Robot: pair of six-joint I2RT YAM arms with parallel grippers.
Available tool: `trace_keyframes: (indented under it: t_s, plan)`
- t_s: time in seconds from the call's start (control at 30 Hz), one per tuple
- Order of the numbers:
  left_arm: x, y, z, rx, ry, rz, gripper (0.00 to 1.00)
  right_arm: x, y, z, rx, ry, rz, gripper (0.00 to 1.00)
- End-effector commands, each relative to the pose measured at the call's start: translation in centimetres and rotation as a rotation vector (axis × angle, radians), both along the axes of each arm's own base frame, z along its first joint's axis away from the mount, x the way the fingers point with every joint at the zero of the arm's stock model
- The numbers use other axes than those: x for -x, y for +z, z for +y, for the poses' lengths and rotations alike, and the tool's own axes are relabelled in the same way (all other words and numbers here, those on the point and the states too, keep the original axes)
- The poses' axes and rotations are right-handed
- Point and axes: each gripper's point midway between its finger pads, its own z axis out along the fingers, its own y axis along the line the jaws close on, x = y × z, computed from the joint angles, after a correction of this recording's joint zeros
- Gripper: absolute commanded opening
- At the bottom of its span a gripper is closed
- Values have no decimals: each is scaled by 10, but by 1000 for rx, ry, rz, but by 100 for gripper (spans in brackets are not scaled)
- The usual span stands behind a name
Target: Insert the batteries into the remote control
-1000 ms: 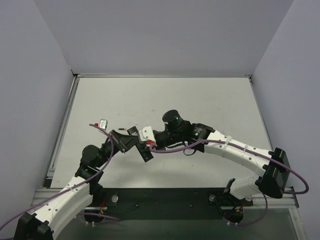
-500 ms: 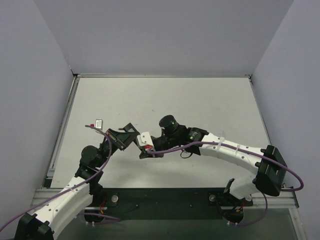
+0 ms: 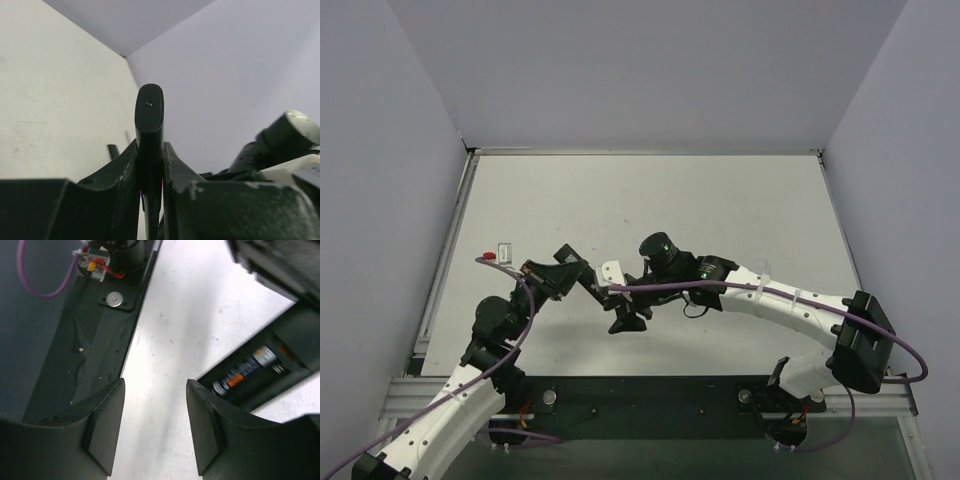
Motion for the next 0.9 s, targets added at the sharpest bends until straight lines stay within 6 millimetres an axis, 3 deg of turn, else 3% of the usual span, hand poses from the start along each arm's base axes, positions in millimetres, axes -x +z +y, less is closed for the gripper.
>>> trace_keyframes:
  t_s: [0.0, 0.03, 0.1, 0.13, 0.2, 0.3, 0.37, 0.4, 0.43, 0.5, 0.53, 0.67, 0.7, 0.77, 0.8, 0.83, 0.87]
  plan:
    - [-12, -12, 30, -264, 192, 1, 0, -52, 47, 8, -122, -225, -49, 51]
    - [-13, 2, 40, -284, 242, -16, 0, -64, 48, 8, -121, -279, -36, 53]
    - [-13, -9, 68, -401, 367, 30, 0, -84, 53, 4, -142, -370, 36, 55]
    - [-10, 4, 78, -412, 410, 16, 0, -90, 52, 5, -148, -397, 63, 57]
    - [-5, 0, 100, -488, 491, 41, 0, -110, 58, 4, -194, -472, 92, 61]
    - [5, 6, 115, -524, 535, 37, 0, -136, 49, 11, -171, -543, 81, 63]
    - [13, 11, 119, -512, 543, 16, 0, -149, 18, 18, -81, -569, 115, 63]
    - [16, 12, 120, -511, 539, 6, 0, -162, 24, 25, -88, -590, 99, 62]
    - [19, 14, 121, -509, 540, -8, 0, -170, 0, 31, -38, -603, 115, 62]
    - [29, 19, 125, -505, 540, -50, 0, -184, -4, 43, -35, -614, 105, 61]
    - [31, 20, 126, -508, 540, -61, 0, -190, -25, 50, -2, -614, 112, 61]
    - [48, 30, 132, -504, 543, -138, 0, -211, -57, 72, 41, -623, 35, 60]
    - [50, 30, 132, -521, 536, -151, 0, -214, -75, 77, 70, -619, 24, 60]
    - [54, 35, 132, -548, 525, -168, 0, -221, -77, 91, 67, -604, -46, 60]
    - [56, 36, 131, -566, 516, -186, 0, -222, -95, 94, 95, -599, -50, 60]
    - [57, 38, 131, -573, 514, -198, 0, -224, -99, 98, 106, -595, -70, 60]
    - [58, 40, 131, -580, 512, -210, 0, -228, -94, 106, 103, -584, -108, 60]
